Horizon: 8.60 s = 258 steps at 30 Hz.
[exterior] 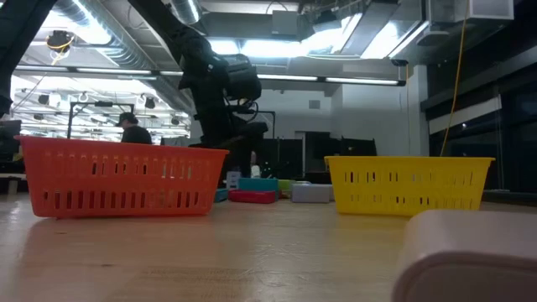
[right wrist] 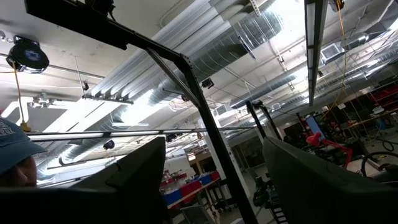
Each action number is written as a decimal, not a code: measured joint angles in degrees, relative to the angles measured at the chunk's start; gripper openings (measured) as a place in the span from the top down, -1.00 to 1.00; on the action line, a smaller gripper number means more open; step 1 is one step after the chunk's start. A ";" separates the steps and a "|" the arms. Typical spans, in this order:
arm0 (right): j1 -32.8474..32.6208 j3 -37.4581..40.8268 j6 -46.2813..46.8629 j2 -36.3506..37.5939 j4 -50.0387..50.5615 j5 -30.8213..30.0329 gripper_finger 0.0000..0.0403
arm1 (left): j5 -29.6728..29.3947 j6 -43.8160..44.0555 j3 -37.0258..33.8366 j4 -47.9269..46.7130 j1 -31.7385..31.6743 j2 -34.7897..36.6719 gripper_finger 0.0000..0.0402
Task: Pick & Place Office items
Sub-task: Put the top light violet charger adapter into the orange bin, then put the left green charger adapter into the orange bin
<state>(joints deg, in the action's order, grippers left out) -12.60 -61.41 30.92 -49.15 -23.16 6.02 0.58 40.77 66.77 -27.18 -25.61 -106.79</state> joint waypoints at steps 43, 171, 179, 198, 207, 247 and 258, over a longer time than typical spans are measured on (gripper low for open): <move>0.00 0.00 -1.77 -0.74 -0.71 -2.62 -0.37 | -3.10 12.78 -7.84 -17.12 42.05 23.86 0.43; -5.66 0.00 -1.39 -1.25 -3.37 -6.67 -0.37 | 3.57 -74.62 22.66 -5.26 5.45 -15.09 0.32; -5.66 0.00 -1.40 -1.25 -3.37 -6.67 -0.37 | 3.97 -69.03 22.66 -6.76 3.54 -9.44 0.32; -5.66 0.00 -2.67 -1.25 -3.34 -6.66 -0.37 | 14.61 -54.36 22.66 -35.33 12.62 9.31 0.33; -7.80 0.00 -3.11 -1.25 -3.35 -8.04 -0.37 | 6.77 -43.34 22.66 -39.28 26.10 11.85 0.33; -9.66 -0.02 0.74 -2.73 -4.79 -13.14 -0.37 | -10.92 -2.24 -7.79 -9.57 40.50 15.14 0.33; -9.64 -0.01 0.57 -3.66 -4.95 -13.14 -0.37 | -12.46 -2.62 -7.79 -8.73 41.42 15.14 0.10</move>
<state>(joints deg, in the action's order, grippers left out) -22.24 -61.42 31.48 -52.81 -28.11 -7.11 -11.87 38.15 58.98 -35.90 15.82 -91.66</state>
